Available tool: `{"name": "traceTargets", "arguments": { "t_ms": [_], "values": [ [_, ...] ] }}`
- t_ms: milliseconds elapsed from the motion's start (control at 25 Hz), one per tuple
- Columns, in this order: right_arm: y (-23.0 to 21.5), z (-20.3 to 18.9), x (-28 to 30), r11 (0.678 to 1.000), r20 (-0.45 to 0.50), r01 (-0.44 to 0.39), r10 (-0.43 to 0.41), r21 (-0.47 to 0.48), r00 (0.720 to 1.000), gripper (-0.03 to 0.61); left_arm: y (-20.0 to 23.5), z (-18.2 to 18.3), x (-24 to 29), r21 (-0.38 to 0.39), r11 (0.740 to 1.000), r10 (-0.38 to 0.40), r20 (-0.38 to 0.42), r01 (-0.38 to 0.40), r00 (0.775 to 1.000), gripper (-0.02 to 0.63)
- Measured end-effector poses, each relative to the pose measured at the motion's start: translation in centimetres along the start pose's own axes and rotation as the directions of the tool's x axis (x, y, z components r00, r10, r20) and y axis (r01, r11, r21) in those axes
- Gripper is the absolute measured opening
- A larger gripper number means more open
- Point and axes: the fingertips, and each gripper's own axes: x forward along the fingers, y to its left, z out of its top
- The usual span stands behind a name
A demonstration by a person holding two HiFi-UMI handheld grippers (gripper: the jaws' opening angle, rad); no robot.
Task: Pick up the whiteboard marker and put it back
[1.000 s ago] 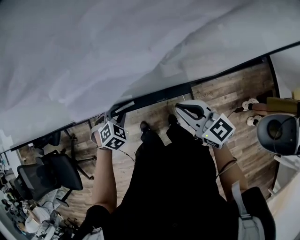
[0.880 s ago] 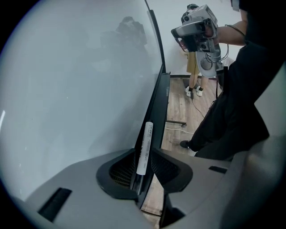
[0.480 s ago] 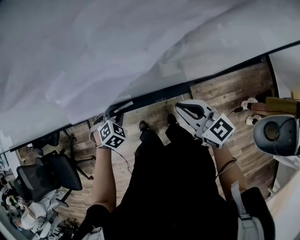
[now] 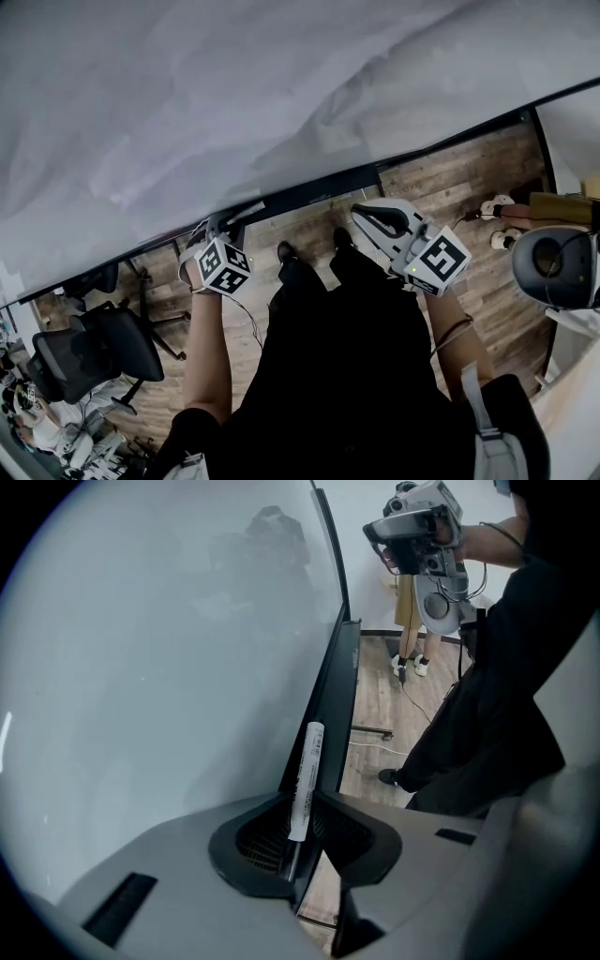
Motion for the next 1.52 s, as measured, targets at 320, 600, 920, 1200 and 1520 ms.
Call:
{"name": "traceTargets", "arguments": {
  "t_ms": [320,600,920,1200,1520],
  "values": [
    [0.4,0.2,-0.1,1.0,0.001,-0.001,0.001,-0.002,1.0,0.025,0.1,0.3,-0.7,-0.014,1.0,0.012,0.031,-0.011,0.999,0.072],
    [1.7,0.9,0.6,1.0,0.0,-0.017,0.017,-0.027,1.0,0.025,-0.1,0.1,-2.6,-0.022,1.0,0.021,0.066,-0.02,0.998,0.069],
    [1.5,1.8,1.9,0.997,-0.001,-0.064,0.064,-0.045,0.998,0.025,-0.2,2.9,-5.2,-0.044,0.998,0.047,0.223,-0.039,0.974,0.067],
    [3.1,3.5,3.9,0.986,-0.004,-0.133,0.133,-0.103,0.991,0.025,0.4,4.1,-10.5,-0.117,0.989,0.134,0.391,-0.095,0.911,0.067],
    [4.6,5.6,5.2,0.957,0.007,-0.233,0.238,-0.171,0.971,0.025,1.6,6.3,-17.6,-0.304,0.948,0.266,0.581,-0.098,0.769,0.066]
  ]
}}
